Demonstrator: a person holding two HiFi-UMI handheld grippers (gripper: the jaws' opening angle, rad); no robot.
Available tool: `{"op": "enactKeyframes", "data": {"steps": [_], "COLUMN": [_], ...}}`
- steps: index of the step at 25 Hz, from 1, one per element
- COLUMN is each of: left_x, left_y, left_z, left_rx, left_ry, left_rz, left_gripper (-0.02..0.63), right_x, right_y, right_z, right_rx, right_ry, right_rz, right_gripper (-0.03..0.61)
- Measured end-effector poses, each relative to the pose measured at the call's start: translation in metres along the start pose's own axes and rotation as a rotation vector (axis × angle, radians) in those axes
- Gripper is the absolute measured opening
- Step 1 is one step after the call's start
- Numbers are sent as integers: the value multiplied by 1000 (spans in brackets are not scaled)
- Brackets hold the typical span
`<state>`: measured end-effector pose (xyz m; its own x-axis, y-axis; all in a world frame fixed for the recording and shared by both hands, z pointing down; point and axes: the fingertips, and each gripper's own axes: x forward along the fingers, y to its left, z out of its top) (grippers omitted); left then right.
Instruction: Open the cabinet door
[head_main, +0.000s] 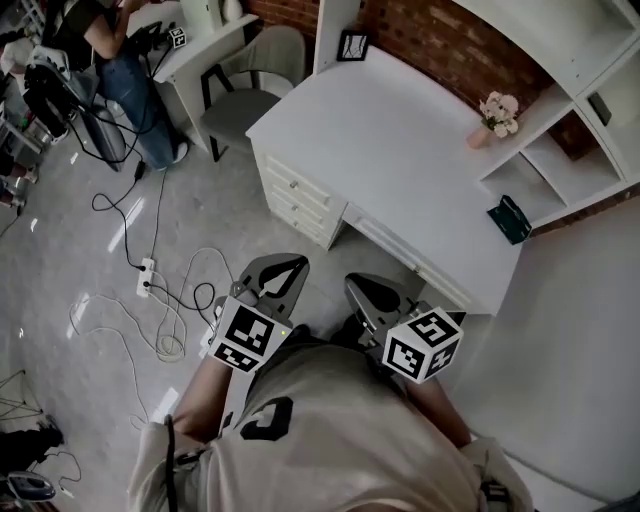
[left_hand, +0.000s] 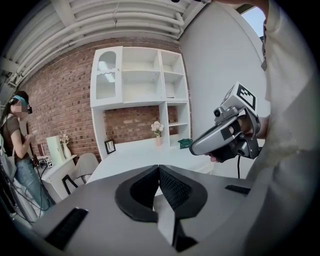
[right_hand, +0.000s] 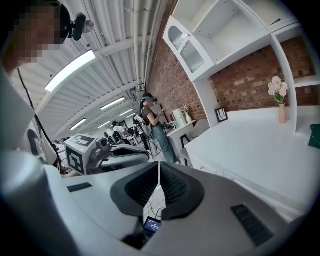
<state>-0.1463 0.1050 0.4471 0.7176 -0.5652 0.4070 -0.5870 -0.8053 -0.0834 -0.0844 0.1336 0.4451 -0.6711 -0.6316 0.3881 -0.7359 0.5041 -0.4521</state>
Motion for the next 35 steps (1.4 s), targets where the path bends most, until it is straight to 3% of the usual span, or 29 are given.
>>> {"op": "enactKeyframes", "data": {"steps": [3,13,19,24,35], "left_x": [23,77,105,129,184], "left_y": [5,-9,-12,-17,-43], "left_z": [14,51,67,94,124], "left_rx": [45,78,74,69,83], "left_ry": [-9,9,28,-12,-10], "left_rz": [-6,14,57,119,114], "left_gripper": [17,17,17,17,17], "right_x": [4,-18,-29,-47,-86], "right_y": [-23,-81,-111,-141,-198], "right_z": [13,41,55,61,64], "right_rx": [7,41,27,46,113], "right_ry": [-32,-68,-65,-72,-110], "right_rz": [-5,26,60,77,71], "right_gripper": [32,32,32,32,32]}}
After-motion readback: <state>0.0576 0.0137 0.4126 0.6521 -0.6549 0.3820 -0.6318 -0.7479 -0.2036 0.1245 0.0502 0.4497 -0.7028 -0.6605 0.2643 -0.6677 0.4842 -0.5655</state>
